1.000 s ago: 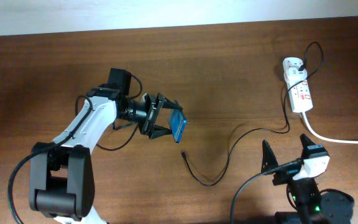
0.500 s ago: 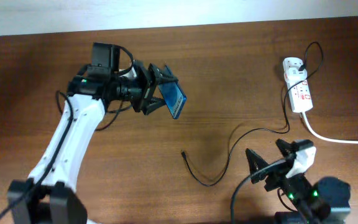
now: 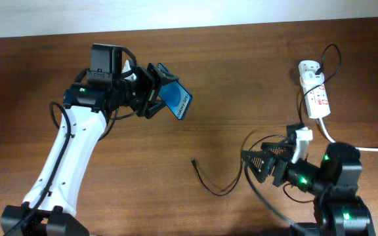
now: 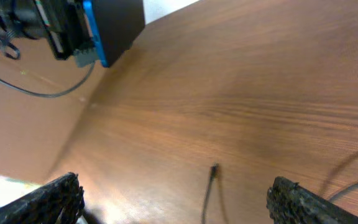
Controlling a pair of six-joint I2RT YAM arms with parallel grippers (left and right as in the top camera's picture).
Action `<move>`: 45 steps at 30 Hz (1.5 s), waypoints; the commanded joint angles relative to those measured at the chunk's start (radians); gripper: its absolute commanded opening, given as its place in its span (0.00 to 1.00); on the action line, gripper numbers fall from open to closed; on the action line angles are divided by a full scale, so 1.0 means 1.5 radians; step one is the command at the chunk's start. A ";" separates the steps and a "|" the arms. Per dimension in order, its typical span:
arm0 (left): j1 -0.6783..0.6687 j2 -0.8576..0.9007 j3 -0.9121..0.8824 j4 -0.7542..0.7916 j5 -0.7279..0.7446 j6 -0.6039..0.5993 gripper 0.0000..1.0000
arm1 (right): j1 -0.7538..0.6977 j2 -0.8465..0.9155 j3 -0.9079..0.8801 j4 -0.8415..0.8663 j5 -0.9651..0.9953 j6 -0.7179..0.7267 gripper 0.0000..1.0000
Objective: Plug charger to phone and switch on socket
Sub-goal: 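Raise the right gripper and move it toward the held phone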
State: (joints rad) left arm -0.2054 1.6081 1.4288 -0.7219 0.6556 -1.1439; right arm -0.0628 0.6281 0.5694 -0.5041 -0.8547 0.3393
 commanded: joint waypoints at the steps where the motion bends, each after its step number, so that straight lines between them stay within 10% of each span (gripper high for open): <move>1: -0.030 -0.025 0.019 0.002 -0.064 -0.010 0.45 | 0.004 0.062 0.014 0.036 -0.070 0.139 0.99; 16: -0.114 -0.025 0.019 -0.013 -0.121 -0.084 0.47 | 0.124 0.154 0.014 0.209 0.078 0.212 0.72; 28: -0.131 -0.025 0.019 -0.014 -0.099 -0.098 0.46 | 0.327 0.188 0.014 0.372 0.287 0.251 0.72; 45: -0.142 -0.025 0.019 -0.019 -0.098 -0.098 0.47 | 0.375 0.313 0.015 0.495 0.354 0.304 0.64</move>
State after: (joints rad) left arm -0.4129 1.6081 1.4307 -0.7525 0.4866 -1.2812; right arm 0.4889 1.0950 0.5751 0.2195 -0.3508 0.7872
